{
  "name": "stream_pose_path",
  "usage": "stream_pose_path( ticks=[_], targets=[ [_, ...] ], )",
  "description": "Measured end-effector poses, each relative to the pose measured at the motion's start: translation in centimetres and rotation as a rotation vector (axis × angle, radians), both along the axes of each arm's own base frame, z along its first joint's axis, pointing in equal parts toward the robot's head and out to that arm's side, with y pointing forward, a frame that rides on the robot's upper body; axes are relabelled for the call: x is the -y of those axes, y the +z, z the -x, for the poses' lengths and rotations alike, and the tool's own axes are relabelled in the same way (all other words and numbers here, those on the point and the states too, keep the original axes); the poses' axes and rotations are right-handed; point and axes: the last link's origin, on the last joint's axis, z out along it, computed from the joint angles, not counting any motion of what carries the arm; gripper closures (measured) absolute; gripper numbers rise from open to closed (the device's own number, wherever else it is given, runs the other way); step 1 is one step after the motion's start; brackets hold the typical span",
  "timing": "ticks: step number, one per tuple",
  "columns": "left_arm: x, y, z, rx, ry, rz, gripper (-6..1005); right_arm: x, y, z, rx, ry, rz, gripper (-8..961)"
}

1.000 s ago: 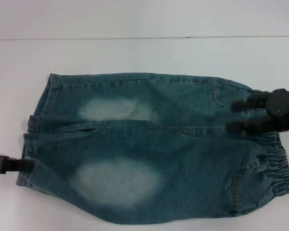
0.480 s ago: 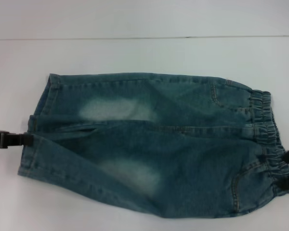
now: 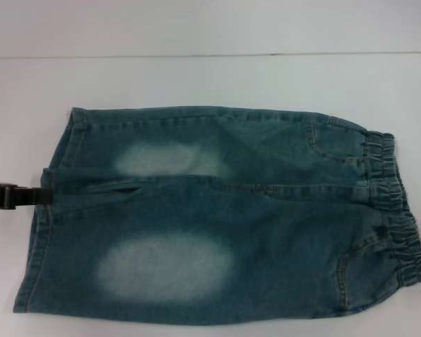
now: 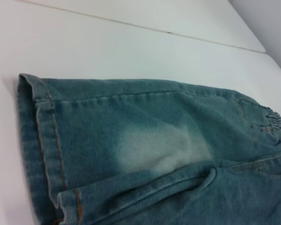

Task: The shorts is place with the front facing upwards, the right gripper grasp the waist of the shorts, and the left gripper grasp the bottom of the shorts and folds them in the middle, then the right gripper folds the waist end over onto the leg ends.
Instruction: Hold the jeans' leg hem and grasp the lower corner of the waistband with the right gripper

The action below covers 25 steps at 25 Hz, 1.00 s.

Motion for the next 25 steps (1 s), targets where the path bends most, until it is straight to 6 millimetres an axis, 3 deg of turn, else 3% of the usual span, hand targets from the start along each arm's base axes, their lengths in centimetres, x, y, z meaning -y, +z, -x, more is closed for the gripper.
stream_pose_path(
  ticks=[25],
  targets=[
    [0.0,-0.1,-0.4,0.028,-0.013,-0.005,950,-0.2,-1.5,-1.0,0.035,-0.011,-0.003,137]
  ],
)
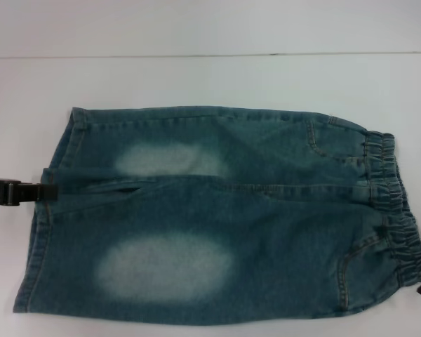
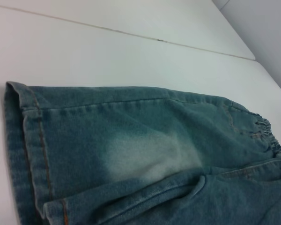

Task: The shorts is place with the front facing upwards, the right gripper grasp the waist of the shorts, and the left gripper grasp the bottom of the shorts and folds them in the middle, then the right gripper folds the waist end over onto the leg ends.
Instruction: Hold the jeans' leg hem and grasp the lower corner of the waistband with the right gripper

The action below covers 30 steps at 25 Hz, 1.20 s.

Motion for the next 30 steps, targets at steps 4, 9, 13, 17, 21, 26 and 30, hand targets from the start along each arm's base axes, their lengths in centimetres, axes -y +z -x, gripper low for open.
stream_pose_path(
  ticks=[4,9,13,17,21,26,30],
  targets=[
    [0.0,0.0,0.0,-0.001,-0.003,-0.003,950,-0.2,-0.6,0.3,-0.008,0.015,0.004,157],
    [0.0,-0.2,0.1,0.005,-0.001,-0.002,950,-0.3,-1.0,0.5,-0.024,0.02,0.011,207],
    [0.1,-0.3,0.3,0.007,-0.001,0.001,949,-0.3,-1.1,0.8,-0.047,0.021,0.012,247],
    [0.3,-0.4,0.5,0.005,-0.001,0.0,946,-0.3,-1.2,0.9,-0.057,0.023,0.013,287],
    [0.4,-0.4,0.6,0.005,0.002,0.0,945,-0.2,-1.2,0.8,-0.06,0.023,0.012,327],
    [0.5,-0.4,0.7,0.005,0.004,0.0,942,-0.1,-1.2,0.7,-0.064,0.027,0.015,566],
    [0.6,-0.4,0.7,0.008,-0.004,-0.001,940,-0.1,-1.2,0.6,-0.072,0.026,0.01,706]
  ],
)
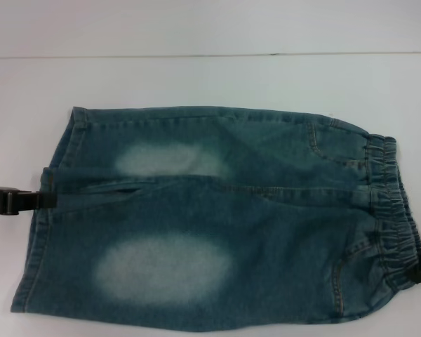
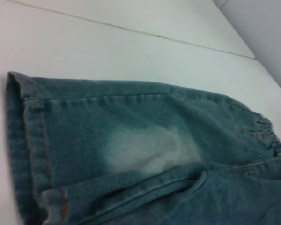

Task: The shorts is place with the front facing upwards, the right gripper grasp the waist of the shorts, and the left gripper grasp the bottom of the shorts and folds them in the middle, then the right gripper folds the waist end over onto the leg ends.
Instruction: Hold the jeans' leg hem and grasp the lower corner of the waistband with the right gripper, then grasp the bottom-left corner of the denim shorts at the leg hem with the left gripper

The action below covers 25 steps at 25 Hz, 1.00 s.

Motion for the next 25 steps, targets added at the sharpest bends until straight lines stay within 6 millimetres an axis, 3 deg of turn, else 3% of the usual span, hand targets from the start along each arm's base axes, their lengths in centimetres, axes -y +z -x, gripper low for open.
stream_pose_path(
  ticks=[7,12,25],
  targets=[
    [0.7,0.4,-0.5,0.069,-0.054,-0.028,937,0.0,0.4,-0.1,-0.053,-0.012,-0.035,912],
    [1.5,1.0,-0.2,0.06,-0.048,0.011,934,0.0,0.7,-0.4,-0.069,-0.013,-0.051,911],
    [4.3,3.4,0.1,-0.086,-0.008,0.184,441,-0.1,0.8,-0.9,-0.074,0.001,-0.079,911]
  ],
)
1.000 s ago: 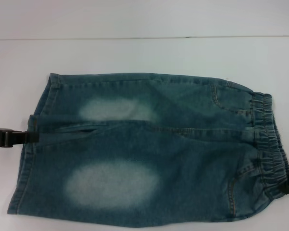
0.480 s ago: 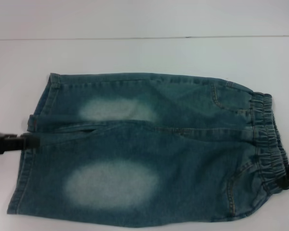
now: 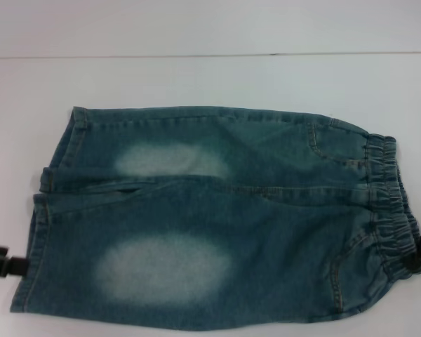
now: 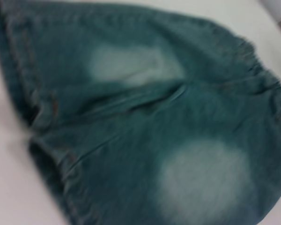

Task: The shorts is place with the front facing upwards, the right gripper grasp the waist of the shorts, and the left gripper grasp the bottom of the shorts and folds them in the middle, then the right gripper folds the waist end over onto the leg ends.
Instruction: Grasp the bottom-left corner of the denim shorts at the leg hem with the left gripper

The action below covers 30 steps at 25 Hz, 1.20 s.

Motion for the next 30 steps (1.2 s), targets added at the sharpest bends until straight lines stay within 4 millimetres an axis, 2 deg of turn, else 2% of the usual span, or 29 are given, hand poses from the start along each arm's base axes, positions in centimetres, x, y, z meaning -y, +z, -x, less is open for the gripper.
stream_pose_path(
  ticks=[6,11,24,30],
  targets=[
    [0.9,-0.3,2.0,-0.095,0.121,0.054,278,0.1,-0.1,-0.2,-0.001,0.006,-0.003,911],
    [1.0,-0.3,2.5,-0.113,0.16,0.056,233,0.1,0.1,-0.3,0.002,0.004,-0.012,911],
    [-0.1,-1.8,3.7,-0.164,0.216,0.074,251,-0.1,0.3,-0.3,0.006,0.011,-0.016,912],
    [-0.5,-2.6,3.5,-0.17,0.203,0.1,259,-0.2,0.2,-0.1,0.006,0.017,-0.014,912]
  ],
)
